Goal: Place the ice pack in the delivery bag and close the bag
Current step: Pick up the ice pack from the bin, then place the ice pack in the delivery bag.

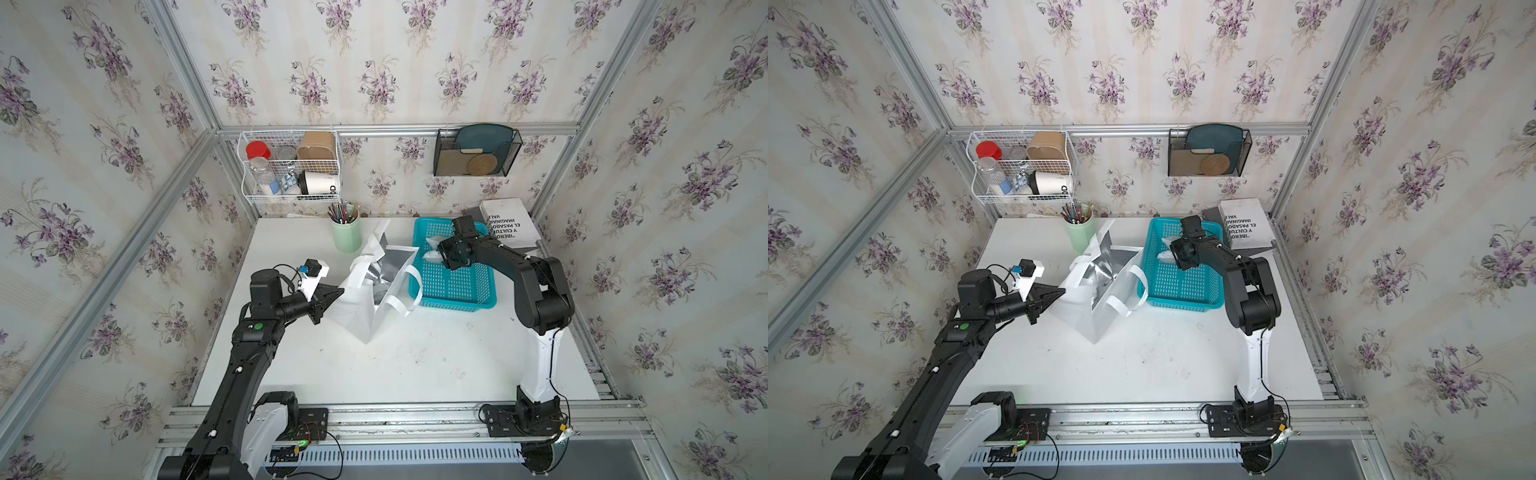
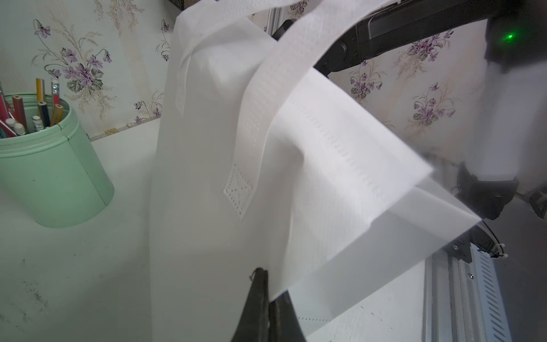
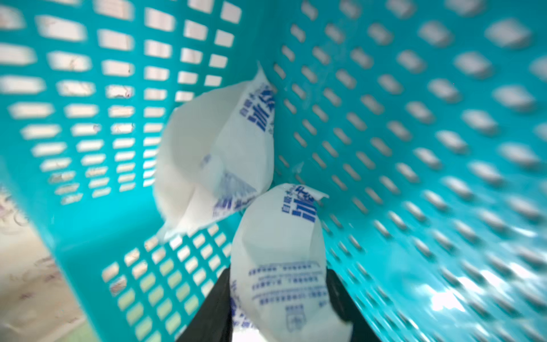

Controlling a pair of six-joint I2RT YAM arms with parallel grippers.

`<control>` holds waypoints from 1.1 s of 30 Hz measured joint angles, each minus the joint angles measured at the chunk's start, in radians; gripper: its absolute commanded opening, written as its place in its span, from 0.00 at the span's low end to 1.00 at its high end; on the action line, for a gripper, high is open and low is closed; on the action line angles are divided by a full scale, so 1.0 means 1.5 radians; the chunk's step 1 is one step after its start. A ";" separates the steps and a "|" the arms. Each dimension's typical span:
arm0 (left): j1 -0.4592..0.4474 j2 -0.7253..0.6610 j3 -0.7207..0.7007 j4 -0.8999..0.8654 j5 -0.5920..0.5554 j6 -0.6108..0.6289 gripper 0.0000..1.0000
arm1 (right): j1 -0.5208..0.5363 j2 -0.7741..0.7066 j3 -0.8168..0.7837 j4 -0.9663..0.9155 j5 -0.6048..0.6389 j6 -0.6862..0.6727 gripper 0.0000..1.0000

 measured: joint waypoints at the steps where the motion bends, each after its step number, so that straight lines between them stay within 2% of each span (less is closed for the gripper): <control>1: 0.000 0.000 0.000 0.000 0.000 0.000 0.00 | -0.003 -0.027 -0.019 0.003 0.001 -0.019 0.38; 9: 0.000 0.011 0.002 0.005 0.000 0.000 0.00 | -0.012 -0.322 -0.139 0.051 0.006 -0.190 0.38; 13: 0.000 0.022 0.010 0.014 0.004 0.000 0.00 | 0.033 -0.409 -0.117 0.086 -0.034 -0.278 0.38; 17: 0.001 0.025 0.016 0.020 0.005 -0.004 0.00 | 0.152 -0.411 -0.045 0.098 -0.058 -0.374 0.39; 22: 0.001 0.020 0.016 0.024 0.005 -0.010 0.00 | 0.262 -0.397 -0.036 0.069 -0.053 -0.470 0.40; 30: 0.001 0.003 0.014 0.030 0.005 -0.027 0.00 | 0.312 -0.394 -0.079 0.035 0.009 -0.546 0.42; 31: 0.001 0.002 0.014 0.030 0.005 -0.029 0.00 | 0.315 -0.390 -0.081 0.033 0.019 -0.551 0.44; 33: 0.001 0.002 0.014 0.032 0.005 -0.032 0.00 | 0.322 -0.378 -0.079 0.031 0.028 -0.560 0.57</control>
